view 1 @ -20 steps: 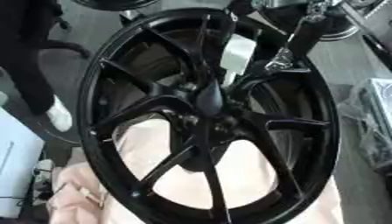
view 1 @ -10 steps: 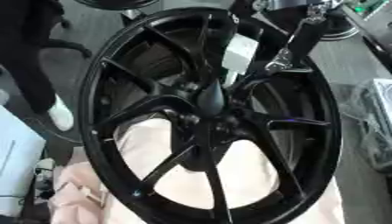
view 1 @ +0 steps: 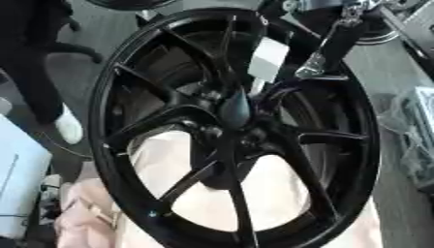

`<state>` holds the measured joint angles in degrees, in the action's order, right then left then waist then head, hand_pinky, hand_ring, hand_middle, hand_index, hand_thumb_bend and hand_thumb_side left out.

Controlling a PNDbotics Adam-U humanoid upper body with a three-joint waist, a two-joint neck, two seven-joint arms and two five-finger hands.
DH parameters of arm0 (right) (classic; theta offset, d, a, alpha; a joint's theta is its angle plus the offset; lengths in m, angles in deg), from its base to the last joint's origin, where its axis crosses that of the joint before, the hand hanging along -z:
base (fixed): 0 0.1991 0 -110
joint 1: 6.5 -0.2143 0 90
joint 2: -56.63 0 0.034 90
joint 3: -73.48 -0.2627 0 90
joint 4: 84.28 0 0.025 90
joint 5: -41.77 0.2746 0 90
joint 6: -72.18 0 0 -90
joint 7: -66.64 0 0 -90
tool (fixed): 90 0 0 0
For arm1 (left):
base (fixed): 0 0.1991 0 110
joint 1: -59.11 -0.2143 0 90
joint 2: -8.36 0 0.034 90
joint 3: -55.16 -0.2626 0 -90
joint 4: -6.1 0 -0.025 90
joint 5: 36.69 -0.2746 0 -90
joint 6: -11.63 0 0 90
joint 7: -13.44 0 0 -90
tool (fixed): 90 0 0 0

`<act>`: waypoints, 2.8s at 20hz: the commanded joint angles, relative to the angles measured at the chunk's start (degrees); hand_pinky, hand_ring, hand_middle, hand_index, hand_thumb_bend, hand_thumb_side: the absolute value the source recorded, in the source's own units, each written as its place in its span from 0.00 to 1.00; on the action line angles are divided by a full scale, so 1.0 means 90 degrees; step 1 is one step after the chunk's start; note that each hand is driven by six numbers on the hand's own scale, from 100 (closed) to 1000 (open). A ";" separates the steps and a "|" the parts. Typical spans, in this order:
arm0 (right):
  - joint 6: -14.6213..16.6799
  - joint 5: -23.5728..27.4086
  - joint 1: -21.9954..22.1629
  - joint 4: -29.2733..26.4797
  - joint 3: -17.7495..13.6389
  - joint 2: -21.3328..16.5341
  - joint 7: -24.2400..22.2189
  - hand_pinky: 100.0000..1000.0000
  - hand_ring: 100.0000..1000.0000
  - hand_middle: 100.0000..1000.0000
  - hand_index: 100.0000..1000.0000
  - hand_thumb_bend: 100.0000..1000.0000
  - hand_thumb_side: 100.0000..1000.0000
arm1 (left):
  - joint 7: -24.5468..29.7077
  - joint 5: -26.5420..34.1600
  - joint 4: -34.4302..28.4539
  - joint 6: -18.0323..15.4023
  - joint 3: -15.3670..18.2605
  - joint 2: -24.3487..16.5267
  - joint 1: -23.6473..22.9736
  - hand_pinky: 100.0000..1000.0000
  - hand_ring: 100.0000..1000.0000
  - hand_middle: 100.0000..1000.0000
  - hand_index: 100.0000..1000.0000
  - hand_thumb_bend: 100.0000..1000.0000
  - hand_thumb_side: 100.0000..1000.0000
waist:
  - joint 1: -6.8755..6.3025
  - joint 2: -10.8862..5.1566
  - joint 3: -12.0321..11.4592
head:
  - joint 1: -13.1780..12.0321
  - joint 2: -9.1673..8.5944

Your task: Pull the pin out of the wheel hub.

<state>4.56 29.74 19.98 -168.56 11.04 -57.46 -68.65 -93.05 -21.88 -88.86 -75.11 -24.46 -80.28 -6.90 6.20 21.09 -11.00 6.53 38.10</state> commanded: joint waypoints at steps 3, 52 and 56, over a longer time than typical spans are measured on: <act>0.0761 -0.0007 -0.0092 0.0004 -0.0109 -0.0110 -0.0742 0.82 0.67 0.56 0.68 0.25 0.00 | 0.0006 -0.0034 -0.0107 0.0012 0.0007 -0.0149 0.0080 0.56 0.78 0.69 0.67 0.27 0.60 | -0.0038 -0.0101 0.0011 | -0.0029 -0.0056; -0.0430 0.2874 0.4435 -0.1837 -0.4831 -0.2457 0.3685 0.77 0.56 0.43 0.47 0.00 0.00 | -0.0306 -0.0060 -0.0160 -0.0073 0.0326 -0.0299 -0.0245 0.56 0.78 0.69 0.67 0.27 0.59 | -0.0318 -0.0139 0.0716 | -0.0687 0.0049; -0.0639 0.1688 0.5767 -0.2213 -0.5630 -0.1610 0.4621 0.78 0.57 0.45 0.49 0.00 0.00 | -0.0395 -0.0046 -0.0214 -0.0166 0.0400 -0.0353 -0.0319 0.56 0.78 0.69 0.67 0.27 0.59 | -0.0417 -0.0091 0.0859 | -0.0831 0.0012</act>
<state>-0.74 47.69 71.86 -186.70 -36.57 -72.33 -29.66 -96.23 -22.12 -89.42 -76.29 -21.59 -81.36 -9.90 2.39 21.09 -3.30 -0.44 38.94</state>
